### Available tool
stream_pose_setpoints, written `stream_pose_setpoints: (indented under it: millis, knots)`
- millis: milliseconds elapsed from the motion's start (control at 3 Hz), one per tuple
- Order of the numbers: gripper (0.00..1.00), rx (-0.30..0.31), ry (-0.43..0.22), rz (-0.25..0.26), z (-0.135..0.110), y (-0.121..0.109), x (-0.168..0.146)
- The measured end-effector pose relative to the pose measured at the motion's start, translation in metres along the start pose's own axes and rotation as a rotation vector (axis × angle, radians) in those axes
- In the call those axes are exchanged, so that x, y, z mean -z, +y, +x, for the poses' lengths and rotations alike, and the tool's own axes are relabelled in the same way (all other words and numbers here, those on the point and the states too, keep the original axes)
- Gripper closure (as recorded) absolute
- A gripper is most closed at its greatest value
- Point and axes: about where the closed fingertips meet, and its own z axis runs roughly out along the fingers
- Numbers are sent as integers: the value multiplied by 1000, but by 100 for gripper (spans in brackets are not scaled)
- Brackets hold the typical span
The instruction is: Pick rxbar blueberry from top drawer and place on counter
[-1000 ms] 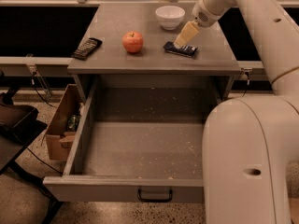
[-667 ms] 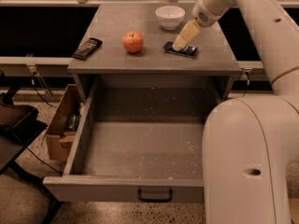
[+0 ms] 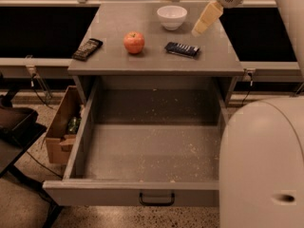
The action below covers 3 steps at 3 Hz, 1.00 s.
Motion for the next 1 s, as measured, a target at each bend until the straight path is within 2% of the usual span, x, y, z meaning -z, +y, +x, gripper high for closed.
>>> stream_pose_setpoints:
  millis: [333,667,1000]
  knots:
    - [0,-35,-32,72,31,-15,69]
    - [0,-177,-110,145,90,-8,140]
    - [0,-280,-112,241,149,24,210]
